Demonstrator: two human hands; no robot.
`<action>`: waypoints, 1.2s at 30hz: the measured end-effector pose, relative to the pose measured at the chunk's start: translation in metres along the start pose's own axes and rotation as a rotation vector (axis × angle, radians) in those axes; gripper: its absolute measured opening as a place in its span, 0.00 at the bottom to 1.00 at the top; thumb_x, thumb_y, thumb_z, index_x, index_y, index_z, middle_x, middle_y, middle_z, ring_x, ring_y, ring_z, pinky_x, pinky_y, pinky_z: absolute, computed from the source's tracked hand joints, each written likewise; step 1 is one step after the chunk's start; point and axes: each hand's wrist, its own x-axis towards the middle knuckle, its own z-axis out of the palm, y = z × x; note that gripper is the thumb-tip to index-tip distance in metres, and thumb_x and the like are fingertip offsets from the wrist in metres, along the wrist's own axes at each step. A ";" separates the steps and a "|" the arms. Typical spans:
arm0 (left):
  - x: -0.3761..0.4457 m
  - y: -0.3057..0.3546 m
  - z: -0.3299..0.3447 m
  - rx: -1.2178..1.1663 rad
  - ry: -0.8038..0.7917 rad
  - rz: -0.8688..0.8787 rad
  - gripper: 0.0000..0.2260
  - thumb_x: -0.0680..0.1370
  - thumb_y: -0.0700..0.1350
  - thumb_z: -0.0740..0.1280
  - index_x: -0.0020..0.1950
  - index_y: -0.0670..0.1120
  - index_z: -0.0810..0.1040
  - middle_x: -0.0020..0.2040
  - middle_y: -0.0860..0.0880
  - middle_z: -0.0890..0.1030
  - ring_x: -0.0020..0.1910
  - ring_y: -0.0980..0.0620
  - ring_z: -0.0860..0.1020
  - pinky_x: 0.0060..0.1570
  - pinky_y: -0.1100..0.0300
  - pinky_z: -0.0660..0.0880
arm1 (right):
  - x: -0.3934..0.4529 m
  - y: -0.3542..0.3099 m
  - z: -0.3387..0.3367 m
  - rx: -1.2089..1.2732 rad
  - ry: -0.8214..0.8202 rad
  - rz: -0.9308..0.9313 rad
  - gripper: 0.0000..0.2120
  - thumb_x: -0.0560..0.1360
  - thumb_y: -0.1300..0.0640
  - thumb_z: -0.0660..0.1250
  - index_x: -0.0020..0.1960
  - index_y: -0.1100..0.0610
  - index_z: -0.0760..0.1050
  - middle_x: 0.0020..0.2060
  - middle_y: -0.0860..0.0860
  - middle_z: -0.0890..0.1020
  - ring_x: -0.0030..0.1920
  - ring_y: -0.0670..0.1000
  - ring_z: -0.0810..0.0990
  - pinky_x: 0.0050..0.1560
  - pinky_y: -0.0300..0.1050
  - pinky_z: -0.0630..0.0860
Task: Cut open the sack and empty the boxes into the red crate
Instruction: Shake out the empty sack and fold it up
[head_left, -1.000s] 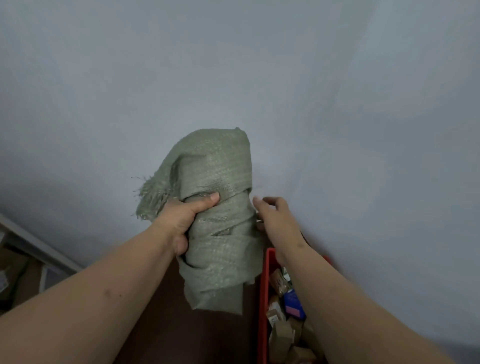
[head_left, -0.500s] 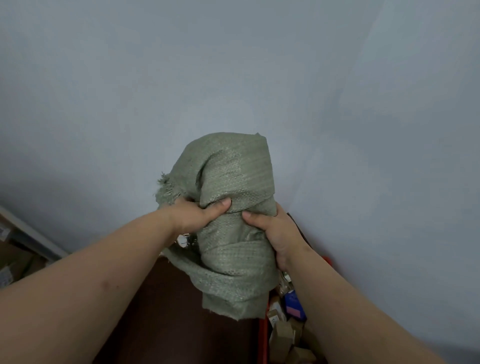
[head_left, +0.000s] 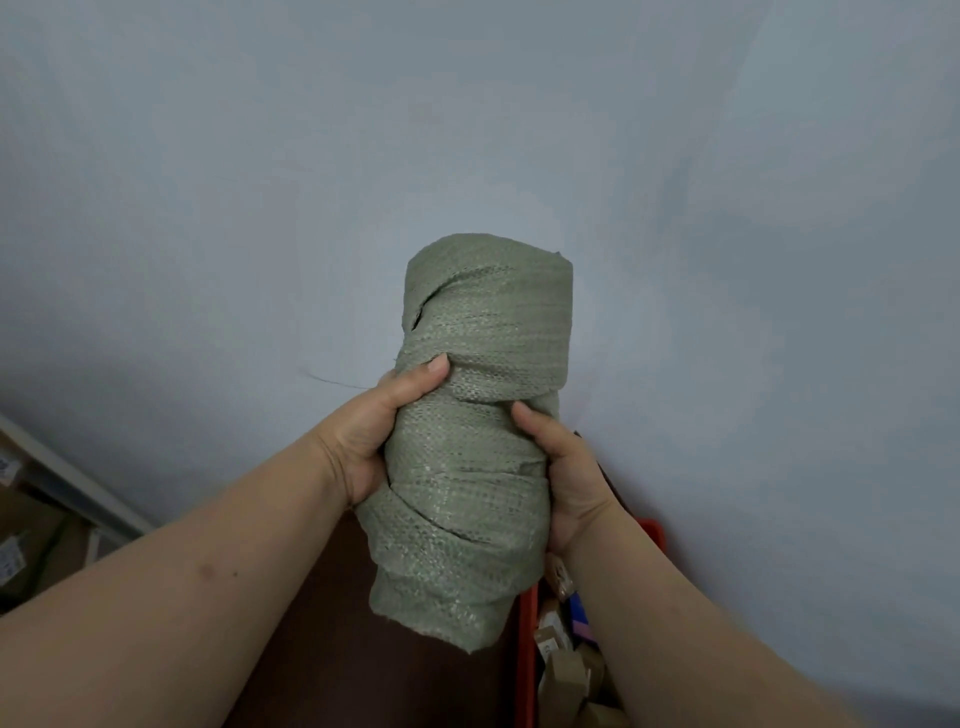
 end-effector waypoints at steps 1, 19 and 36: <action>-0.001 -0.001 0.000 -0.030 -0.021 -0.012 0.41 0.54 0.56 0.82 0.64 0.45 0.78 0.59 0.41 0.82 0.59 0.42 0.81 0.61 0.48 0.74 | 0.000 0.000 0.000 0.017 -0.005 -0.008 0.37 0.64 0.54 0.77 0.71 0.58 0.69 0.67 0.61 0.75 0.67 0.62 0.74 0.69 0.64 0.68; 0.001 0.001 0.002 -0.085 -0.150 -0.048 0.35 0.48 0.60 0.82 0.51 0.46 0.86 0.56 0.41 0.84 0.53 0.44 0.83 0.49 0.52 0.80 | 0.006 -0.011 -0.001 -0.099 0.148 -0.049 0.38 0.64 0.55 0.77 0.70 0.59 0.68 0.65 0.61 0.77 0.64 0.62 0.77 0.63 0.62 0.74; 0.006 0.002 -0.011 0.659 0.273 -0.120 0.47 0.61 0.76 0.64 0.75 0.55 0.62 0.72 0.49 0.69 0.69 0.46 0.69 0.68 0.43 0.66 | 0.004 -0.016 -0.009 -0.422 0.554 -0.261 0.35 0.64 0.54 0.79 0.67 0.52 0.68 0.58 0.52 0.81 0.56 0.55 0.82 0.58 0.57 0.78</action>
